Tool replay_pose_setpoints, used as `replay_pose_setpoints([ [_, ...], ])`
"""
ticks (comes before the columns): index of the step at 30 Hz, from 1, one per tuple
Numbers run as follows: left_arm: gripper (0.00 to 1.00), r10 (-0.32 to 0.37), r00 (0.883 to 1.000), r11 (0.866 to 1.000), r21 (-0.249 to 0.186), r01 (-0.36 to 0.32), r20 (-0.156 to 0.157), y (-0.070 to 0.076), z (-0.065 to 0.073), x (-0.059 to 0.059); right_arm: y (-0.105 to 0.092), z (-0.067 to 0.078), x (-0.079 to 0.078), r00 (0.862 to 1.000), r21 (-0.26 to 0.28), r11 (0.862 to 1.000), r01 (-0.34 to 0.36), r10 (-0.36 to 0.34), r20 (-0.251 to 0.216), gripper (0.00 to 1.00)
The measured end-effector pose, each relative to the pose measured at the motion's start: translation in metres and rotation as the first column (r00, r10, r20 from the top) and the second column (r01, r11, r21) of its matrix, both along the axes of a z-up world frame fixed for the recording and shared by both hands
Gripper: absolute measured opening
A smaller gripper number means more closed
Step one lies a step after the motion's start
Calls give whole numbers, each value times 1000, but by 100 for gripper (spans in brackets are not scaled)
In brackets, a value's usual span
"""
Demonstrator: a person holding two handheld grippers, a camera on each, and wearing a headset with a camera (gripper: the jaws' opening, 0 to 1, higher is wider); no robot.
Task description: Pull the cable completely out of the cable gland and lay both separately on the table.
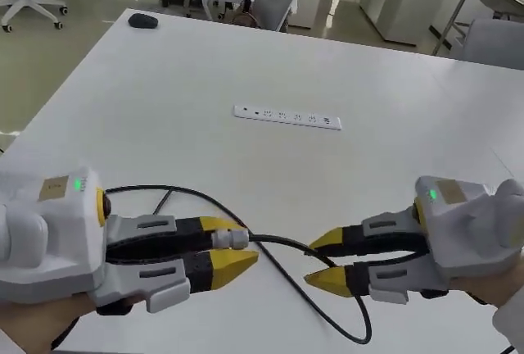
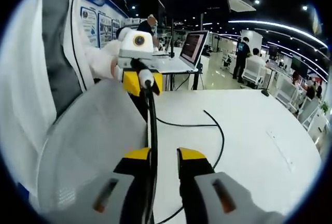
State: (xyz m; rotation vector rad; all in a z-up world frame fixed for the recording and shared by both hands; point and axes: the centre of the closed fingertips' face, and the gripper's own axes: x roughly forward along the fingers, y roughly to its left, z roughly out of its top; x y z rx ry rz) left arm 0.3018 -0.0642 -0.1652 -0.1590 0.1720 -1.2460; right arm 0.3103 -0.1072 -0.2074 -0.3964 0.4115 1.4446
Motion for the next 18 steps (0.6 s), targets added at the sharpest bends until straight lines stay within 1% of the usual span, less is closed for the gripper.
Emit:
replay_pose_setpoints([
  [1,17,-14,1000,1000,24,14,5,-2,-4,-3,6,9,-2,1000,31,999,-15,15,9,20],
  [2,17,-15,1000,999,36,14,12,-3,-5,-3,11,15,-6,1000,50,998,-30,30,6,20],
  [3,17,-18,1000,999,40,18,17,-4,-6,-4,17,23,-10,998,66,996,-55,54,16,20],
  [6,17,-9,1000,999,42,8,26,-2,-5,-2,27,36,-16,995,86,992,-90,86,42,21],
  [8,17,5,1000,999,42,-6,27,0,-5,0,32,43,-20,993,108,988,-110,105,49,19],
  [11,17,16,999,999,40,-18,36,2,-4,2,35,46,-21,992,123,985,-119,113,55,13],
  [13,17,16,999,999,51,-18,46,1,-4,1,37,47,-21,992,133,984,-122,115,59,10],
  [14,17,12,998,998,65,-15,58,0,-5,0,38,47,-19,992,140,983,-119,112,57,8],
  [16,17,3,998,997,77,-8,69,-2,-6,-3,40,44,-17,993,141,983,-114,108,50,9],
  [18,17,0,997,996,87,-7,79,-3,-7,-4,41,41,-17,991,136,983,-125,118,56,10],
])
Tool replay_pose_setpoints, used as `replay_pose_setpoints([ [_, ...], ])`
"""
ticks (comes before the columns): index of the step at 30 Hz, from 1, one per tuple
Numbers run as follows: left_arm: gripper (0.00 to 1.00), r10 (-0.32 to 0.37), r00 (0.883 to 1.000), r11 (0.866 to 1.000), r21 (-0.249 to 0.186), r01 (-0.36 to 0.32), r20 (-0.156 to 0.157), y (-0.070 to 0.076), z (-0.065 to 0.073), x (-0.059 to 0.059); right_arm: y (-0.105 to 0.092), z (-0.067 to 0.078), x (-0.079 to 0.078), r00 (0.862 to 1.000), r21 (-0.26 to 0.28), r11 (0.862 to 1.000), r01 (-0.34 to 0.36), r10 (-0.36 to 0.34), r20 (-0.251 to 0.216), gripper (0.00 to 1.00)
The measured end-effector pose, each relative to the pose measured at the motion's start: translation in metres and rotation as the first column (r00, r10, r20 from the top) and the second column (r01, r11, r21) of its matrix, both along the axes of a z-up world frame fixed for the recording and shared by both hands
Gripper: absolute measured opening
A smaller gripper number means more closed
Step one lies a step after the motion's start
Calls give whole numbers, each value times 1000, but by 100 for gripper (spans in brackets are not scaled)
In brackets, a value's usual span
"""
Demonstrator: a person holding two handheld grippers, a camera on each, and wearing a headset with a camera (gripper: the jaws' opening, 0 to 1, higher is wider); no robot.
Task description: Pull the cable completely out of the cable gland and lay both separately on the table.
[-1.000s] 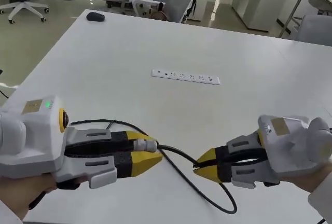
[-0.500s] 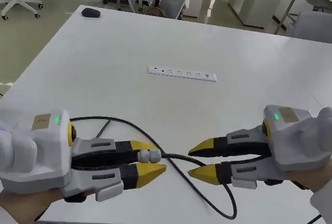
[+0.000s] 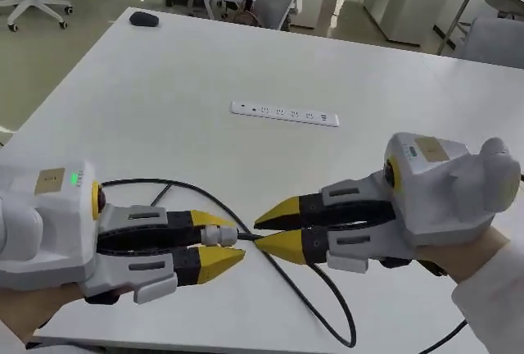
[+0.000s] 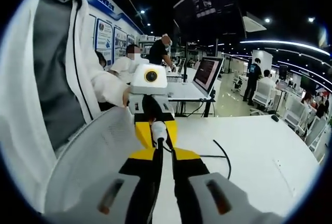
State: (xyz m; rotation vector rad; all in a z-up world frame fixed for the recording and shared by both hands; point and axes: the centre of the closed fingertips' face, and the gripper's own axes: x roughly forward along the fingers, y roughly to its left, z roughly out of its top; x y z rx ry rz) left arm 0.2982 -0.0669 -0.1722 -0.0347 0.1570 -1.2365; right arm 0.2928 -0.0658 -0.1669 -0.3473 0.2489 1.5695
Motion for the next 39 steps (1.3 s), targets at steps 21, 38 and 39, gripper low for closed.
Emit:
replay_pose_setpoints([
  [21,17,63,997,997,37,-65,51,7,1,11,-28,-19,12,997,12,1000,15,-15,73,3],
  [38,17,111,994,993,44,-112,22,15,-4,23,-92,-73,28,990,-154,980,125,-113,84,3],
  [39,17,110,994,993,47,-111,22,14,-5,23,-95,-75,29,990,-158,979,130,-119,80,3],
])
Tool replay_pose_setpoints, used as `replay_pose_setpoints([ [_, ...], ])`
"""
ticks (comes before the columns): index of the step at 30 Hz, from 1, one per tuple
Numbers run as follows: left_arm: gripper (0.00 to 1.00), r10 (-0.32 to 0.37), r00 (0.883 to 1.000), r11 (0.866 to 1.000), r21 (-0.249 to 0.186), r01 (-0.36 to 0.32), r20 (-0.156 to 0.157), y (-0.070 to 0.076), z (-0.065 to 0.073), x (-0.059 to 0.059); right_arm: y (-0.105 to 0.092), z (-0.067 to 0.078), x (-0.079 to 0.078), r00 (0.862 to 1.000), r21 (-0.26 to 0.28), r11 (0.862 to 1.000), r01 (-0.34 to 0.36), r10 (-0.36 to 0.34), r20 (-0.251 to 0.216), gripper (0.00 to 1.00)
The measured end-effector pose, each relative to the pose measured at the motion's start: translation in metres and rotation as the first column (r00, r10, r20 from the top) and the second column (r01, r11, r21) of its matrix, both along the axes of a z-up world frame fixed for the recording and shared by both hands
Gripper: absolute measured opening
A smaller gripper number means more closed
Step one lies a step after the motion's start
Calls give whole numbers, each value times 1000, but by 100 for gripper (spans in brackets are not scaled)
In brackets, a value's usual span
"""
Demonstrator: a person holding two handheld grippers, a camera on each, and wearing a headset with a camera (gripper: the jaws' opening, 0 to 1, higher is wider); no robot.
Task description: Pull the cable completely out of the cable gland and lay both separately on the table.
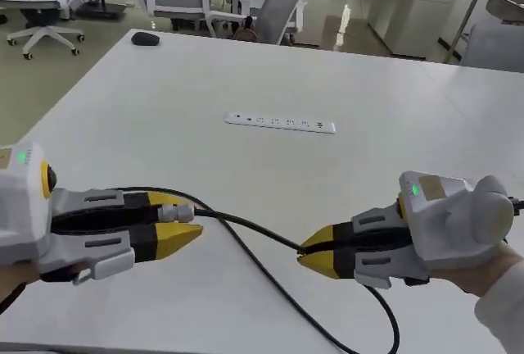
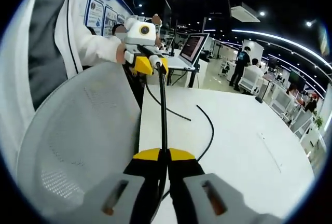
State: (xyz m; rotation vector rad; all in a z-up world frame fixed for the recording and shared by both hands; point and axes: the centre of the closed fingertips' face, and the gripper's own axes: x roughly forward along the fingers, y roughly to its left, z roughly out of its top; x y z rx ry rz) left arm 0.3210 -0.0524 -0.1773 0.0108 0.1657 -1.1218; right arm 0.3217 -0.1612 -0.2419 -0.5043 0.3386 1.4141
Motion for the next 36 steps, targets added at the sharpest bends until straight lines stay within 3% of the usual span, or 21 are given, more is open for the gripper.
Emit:
replay_pose_setpoints([
  [6,17,0,1000,999,48,0,6,-1,-8,-1,0,-5,0,999,-19,1000,-5,4,-43,3],
  [10,17,35,999,999,16,-35,7,5,-2,3,8,0,1,999,-32,999,-21,20,-34,5],
  [13,17,48,999,999,11,-48,9,6,-1,5,14,3,3,999,-35,999,-30,29,-24,14],
  [15,17,48,999,998,32,-49,11,5,-4,4,21,10,6,999,-26,999,-34,33,-14,16],
  [21,17,47,999,998,33,-48,16,4,-3,4,48,40,4,997,53,995,-80,80,7,20],
  [24,17,50,999,998,34,-51,19,4,-3,4,68,55,0,990,58,989,-134,131,54,19],
  [28,17,43,999,998,43,-44,22,3,-4,3,90,73,-7,984,129,976,-175,168,63,18],
  [36,17,36,999,998,47,-38,31,2,-3,2,109,66,-6,984,120,977,-178,173,47,11],
])
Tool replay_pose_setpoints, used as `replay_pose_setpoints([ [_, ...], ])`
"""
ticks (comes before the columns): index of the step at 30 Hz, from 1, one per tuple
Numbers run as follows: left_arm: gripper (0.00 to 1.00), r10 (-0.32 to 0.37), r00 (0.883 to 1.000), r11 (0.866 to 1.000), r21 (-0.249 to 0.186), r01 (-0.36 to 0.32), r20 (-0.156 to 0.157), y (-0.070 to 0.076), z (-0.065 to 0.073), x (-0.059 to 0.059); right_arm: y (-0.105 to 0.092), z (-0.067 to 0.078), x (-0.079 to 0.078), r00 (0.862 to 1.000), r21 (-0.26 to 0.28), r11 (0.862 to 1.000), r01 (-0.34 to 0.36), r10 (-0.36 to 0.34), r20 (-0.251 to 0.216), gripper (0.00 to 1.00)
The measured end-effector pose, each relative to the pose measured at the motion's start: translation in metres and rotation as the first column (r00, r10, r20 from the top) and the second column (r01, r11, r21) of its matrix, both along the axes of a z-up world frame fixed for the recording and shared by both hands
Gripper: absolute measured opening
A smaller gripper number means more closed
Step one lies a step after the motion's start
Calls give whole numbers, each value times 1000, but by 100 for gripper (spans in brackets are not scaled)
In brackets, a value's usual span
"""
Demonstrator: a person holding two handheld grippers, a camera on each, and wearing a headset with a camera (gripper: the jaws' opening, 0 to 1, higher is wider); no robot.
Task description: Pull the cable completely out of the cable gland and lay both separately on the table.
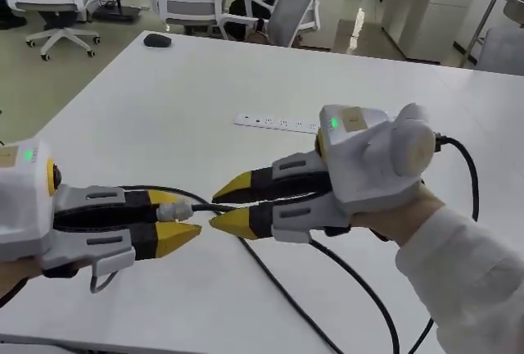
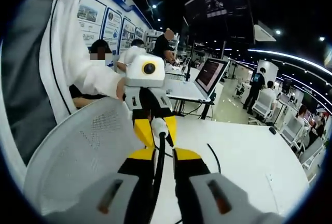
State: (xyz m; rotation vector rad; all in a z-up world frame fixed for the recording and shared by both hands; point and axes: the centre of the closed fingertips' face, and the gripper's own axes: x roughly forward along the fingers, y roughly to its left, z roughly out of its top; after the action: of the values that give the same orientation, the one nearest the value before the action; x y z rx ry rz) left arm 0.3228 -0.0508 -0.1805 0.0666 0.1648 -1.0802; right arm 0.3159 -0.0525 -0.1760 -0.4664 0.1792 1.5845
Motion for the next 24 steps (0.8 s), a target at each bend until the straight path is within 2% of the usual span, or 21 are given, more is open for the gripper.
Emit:
replay_pose_setpoints([
  [5,17,-8,1000,1000,7,8,8,-1,-1,0,0,2,-2,1000,14,1000,1,-1,-5,3],
  [24,17,-18,1000,1000,11,18,12,-2,-1,-2,-7,-2,-2,1000,22,1000,-1,1,0,3],
])
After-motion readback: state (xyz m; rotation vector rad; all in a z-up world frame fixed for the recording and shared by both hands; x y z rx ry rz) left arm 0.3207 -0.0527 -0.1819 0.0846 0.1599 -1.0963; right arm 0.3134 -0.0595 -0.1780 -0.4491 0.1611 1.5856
